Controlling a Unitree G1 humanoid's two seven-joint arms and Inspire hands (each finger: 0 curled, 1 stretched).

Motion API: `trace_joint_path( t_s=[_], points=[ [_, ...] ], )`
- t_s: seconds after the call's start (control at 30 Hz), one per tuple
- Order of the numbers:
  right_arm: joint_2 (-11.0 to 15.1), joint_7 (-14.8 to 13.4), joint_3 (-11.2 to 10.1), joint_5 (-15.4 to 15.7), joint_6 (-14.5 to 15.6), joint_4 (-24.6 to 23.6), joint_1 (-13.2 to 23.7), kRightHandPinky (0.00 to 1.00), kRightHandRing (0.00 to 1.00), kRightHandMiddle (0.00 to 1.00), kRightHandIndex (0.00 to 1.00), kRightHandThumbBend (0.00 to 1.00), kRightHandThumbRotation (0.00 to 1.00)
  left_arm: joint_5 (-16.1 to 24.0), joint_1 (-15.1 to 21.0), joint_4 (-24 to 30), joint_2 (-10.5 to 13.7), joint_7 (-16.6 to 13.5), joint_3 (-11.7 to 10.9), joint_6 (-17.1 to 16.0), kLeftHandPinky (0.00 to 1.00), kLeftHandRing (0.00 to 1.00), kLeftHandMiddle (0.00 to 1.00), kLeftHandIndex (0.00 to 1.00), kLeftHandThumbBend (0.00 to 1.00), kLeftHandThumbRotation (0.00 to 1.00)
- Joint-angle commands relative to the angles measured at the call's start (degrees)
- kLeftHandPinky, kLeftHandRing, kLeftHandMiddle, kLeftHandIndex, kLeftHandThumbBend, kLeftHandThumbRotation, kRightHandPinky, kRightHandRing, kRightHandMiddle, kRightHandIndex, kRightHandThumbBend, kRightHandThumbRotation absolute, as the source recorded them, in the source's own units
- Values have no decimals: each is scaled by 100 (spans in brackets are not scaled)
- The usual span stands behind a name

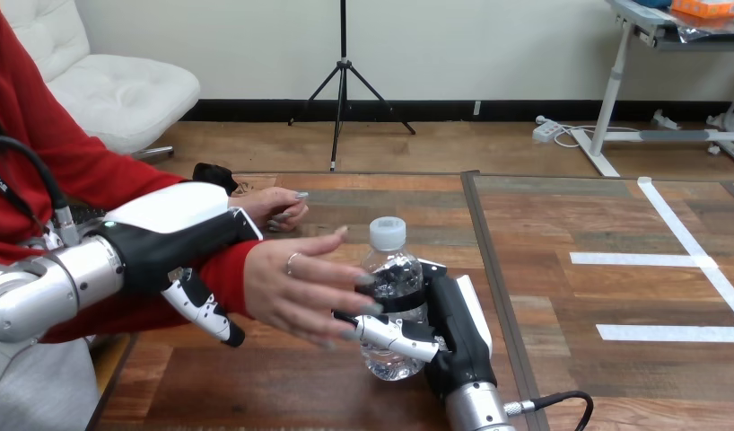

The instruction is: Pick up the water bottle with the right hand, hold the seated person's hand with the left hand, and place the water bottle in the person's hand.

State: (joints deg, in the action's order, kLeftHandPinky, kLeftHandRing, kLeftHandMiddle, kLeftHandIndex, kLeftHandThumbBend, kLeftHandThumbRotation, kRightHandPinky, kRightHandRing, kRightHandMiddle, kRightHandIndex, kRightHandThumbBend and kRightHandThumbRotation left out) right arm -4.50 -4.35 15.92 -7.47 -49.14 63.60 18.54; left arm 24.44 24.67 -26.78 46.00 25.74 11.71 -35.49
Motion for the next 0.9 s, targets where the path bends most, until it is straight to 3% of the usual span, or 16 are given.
trace_joint_path(
  t_s=[0.0, 0.43, 0.73, 0.87],
  points=[
    [-1387, -44, -317, 16, -169, 161, 1015, 17, 21, 27, 29, 70, 0, -574, 756, 858, 94, -163, -561, -345, 18, 23, 30, 31, 80, 0],
    [-1544, -76, -233, 243, -162, 274, 1026, 19, 23, 28, 30, 75, 0, -559, 731, 936, 64, -174, -539, -262, 18, 23, 30, 32, 81, 0],
    [-1621, -207, -36, 558, -152, 217, 989, 18, 22, 28, 30, 76, 0, -586, 728, 906, 41, -200, -544, -314, 17, 23, 30, 32, 81, 0],
    [-1703, -131, -19, 587, -194, 207, 944, 18, 23, 28, 30, 77, 0, -548, 716, 937, 30, -213, -537, -276, 17, 23, 30, 32, 81, 0]
  ],
)
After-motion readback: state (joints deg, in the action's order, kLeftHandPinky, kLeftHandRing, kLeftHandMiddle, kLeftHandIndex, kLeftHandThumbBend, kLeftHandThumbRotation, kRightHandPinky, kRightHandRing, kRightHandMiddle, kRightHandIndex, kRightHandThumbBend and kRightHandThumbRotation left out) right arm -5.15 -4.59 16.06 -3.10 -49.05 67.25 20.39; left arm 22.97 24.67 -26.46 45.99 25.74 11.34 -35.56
